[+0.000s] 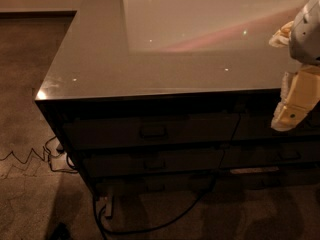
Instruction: Open top drawer
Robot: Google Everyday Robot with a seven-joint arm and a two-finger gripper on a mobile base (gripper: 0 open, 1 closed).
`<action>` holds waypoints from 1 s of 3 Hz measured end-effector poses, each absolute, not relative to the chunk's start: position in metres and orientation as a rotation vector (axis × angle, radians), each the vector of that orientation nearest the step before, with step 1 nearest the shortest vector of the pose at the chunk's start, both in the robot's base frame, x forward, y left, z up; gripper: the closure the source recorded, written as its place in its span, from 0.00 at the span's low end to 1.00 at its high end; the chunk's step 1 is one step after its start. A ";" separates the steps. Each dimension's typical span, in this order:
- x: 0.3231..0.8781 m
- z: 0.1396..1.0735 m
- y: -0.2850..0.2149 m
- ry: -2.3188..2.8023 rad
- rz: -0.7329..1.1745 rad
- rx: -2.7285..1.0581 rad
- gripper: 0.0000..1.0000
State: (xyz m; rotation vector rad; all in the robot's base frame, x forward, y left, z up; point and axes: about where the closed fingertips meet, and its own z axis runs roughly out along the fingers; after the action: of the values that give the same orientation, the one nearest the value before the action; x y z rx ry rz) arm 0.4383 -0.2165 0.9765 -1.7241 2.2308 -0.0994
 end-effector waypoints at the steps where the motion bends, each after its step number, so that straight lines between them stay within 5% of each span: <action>1: 0.438 0.976 -0.217 2.231 -0.099 -1.724 0.00; 3: 0.435 0.952 -0.199 2.127 -0.062 -1.787 0.00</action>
Offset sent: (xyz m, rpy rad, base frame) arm -0.0005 -0.0030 -0.0204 0.0865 0.0268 0.0014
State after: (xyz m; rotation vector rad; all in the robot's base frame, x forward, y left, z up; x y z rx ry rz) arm 0.4352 -0.1989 0.9521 -1.7872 2.1272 -0.0621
